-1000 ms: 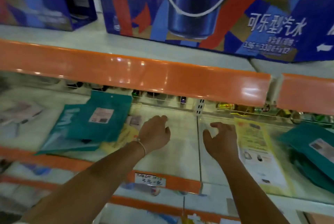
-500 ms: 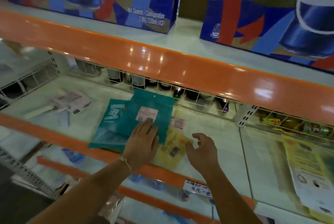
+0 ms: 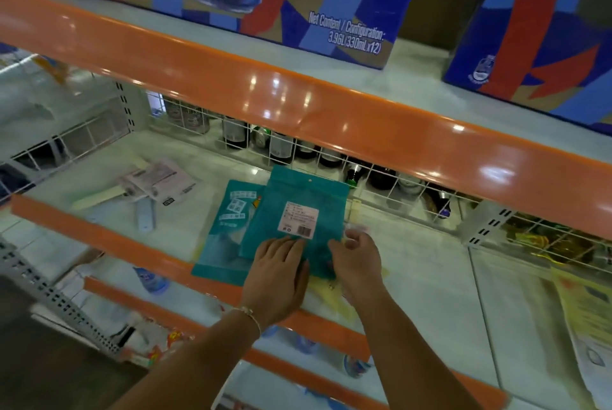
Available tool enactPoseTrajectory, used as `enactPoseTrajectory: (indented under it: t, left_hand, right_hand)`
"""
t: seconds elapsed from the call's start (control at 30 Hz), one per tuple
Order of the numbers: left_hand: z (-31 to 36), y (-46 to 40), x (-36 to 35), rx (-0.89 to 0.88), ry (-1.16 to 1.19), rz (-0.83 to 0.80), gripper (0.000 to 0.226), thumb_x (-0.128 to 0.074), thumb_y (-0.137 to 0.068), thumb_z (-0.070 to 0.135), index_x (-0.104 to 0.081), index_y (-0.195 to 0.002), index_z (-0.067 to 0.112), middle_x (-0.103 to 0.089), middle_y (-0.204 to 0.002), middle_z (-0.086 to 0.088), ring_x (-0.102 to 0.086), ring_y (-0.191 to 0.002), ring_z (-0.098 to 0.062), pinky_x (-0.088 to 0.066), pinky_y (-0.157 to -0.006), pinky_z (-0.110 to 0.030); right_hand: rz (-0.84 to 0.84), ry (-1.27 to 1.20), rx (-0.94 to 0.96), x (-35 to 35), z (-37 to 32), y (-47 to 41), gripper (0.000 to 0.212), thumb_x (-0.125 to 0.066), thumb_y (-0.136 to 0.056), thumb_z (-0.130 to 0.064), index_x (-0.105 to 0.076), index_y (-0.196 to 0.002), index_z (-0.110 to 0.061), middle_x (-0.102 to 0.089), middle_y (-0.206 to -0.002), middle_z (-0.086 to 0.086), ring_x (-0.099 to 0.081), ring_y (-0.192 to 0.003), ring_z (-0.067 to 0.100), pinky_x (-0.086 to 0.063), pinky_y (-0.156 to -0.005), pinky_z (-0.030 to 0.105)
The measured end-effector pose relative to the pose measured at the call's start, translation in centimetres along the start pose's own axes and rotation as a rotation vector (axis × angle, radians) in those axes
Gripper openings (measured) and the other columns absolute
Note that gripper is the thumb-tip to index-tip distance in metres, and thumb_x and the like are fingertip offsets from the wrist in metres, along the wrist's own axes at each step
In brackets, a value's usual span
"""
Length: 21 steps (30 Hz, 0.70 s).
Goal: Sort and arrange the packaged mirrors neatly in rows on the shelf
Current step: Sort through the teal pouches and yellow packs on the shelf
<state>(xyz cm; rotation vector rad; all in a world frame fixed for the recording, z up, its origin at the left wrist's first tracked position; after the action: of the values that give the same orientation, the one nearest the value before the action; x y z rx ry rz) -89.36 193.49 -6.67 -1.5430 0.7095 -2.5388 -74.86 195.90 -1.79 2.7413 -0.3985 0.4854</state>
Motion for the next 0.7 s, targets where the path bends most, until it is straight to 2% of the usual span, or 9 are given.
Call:
enactPoseTrajectory:
  t: [0.1,0.17,0.27,0.37,0.47,0.53,0.63,0.7]
  left_hand:
    - [-0.1,0.2,0.1,-0.032,0.051,0.070,0.041,-0.041,-0.095,0.029,-0.061,-0.122,0.006,-0.068,-0.111,-0.008,-0.061,-0.100,-0.025,-0.042,-0.097,-0.040]
    - [-0.1,0.3,0.3,-0.032,0.082,0.119,0.039,-0.041,-0.095,0.028,-0.061,-0.121,0.006,-0.068,-0.108,-0.007,-0.060,-0.096,-0.024,-0.039,-0.094,-0.036]
    - [0.0,0.4,0.5,-0.012,0.131,0.170,0.037,-0.040,-0.095,0.029,-0.061,-0.117,0.007,-0.067,-0.108,-0.008,-0.058,-0.095,-0.023,-0.038,-0.093,-0.036]
    - [-0.1,0.5,0.4,-0.001,0.169,0.184,0.037,-0.039,-0.096,0.030,-0.060,-0.117,0.007,-0.064,-0.112,-0.008,-0.056,-0.101,-0.023,-0.040,-0.094,-0.039]
    - [-0.3,0.7,0.5,0.005,0.234,0.226,0.034,-0.040,-0.097,0.030,-0.059,-0.116,0.009,-0.063,-0.114,-0.007,-0.052,-0.104,-0.020,-0.040,-0.095,-0.036]
    - [-0.7,0.6,0.7,0.081,0.304,0.283,0.033,-0.040,-0.097,0.030,-0.060,-0.115,0.011,-0.060,-0.115,-0.005,-0.048,-0.105,-0.016,-0.040,-0.094,-0.033]
    - [-0.9,0.1,1.0,0.194,0.354,0.335,0.032,-0.042,-0.097,0.029,-0.058,-0.118,0.011,-0.056,-0.117,-0.003,-0.045,-0.110,-0.013,-0.041,-0.094,-0.034]
    - [-0.2,-0.7,1.7,0.288,0.442,0.298,0.029,-0.048,-0.098,0.024,-0.053,-0.124,0.012,-0.051,-0.118,0.000,-0.047,-0.107,-0.011,-0.046,-0.090,-0.027]
  right_hand:
    - [-0.022,0.009,-0.057,-0.6,-0.4,-1.1,0.032,-0.065,-0.082,-0.022,-0.053,-0.113,-0.019,-0.063,-0.101,-0.003,-0.065,-0.086,0.016,-0.056,-0.063,0.032]
    - [-0.035,0.048,-0.070,-0.6,-0.5,-1.8,0.027,-0.066,-0.081,-0.023,-0.058,-0.104,-0.011,-0.067,-0.097,0.002,-0.066,-0.082,0.016,-0.056,-0.061,0.033]
    - [-0.067,0.137,-0.093,-0.2,-0.3,-2.6,0.020,-0.071,-0.079,-0.026,-0.070,-0.083,-0.007,-0.072,-0.082,0.008,-0.070,-0.074,0.023,-0.061,-0.071,0.042]
    - [-0.093,0.114,-0.104,0.0,-0.1,-2.8,0.016,-0.071,-0.083,-0.022,-0.072,-0.079,-0.007,-0.074,-0.084,0.008,-0.071,-0.077,0.024,-0.061,-0.077,0.043]
    - [-0.118,-0.054,-0.147,0.1,0.0,-2.6,0.011,-0.061,-0.088,-0.013,-0.068,-0.089,-0.005,-0.073,-0.089,0.011,-0.071,-0.083,0.028,-0.060,-0.079,0.048]
    - [-0.104,-0.138,-0.169,0.5,0.2,-2.5,0.015,-0.053,-0.090,-0.010,-0.065,-0.099,-0.006,-0.072,-0.093,0.012,-0.070,-0.086,0.031,-0.059,-0.078,0.053]
    - [-0.021,-0.134,-0.121,2.3,0.4,-2.4,0.015,-0.050,-0.096,-0.015,-0.059,-0.106,-0.008,-0.068,-0.099,0.011,-0.067,-0.090,0.030,-0.058,-0.082,0.054]
    - [0.026,-0.117,-0.090,3.9,0.7,-2.4,0.017,-0.050,-0.098,-0.017,-0.057,-0.111,-0.009,-0.066,-0.104,0.009,-0.064,-0.095,0.029,-0.057,-0.085,0.052]
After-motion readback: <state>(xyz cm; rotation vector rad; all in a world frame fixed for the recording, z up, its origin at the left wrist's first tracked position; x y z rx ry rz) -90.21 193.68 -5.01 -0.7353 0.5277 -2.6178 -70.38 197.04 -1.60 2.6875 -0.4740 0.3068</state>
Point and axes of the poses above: each hand's wrist, its own y-axis away from the middle knuckle, its own x-axis out of the back of the hand, z = x × y, the point moved 2 cm from there along -y, towards the middle knuckle
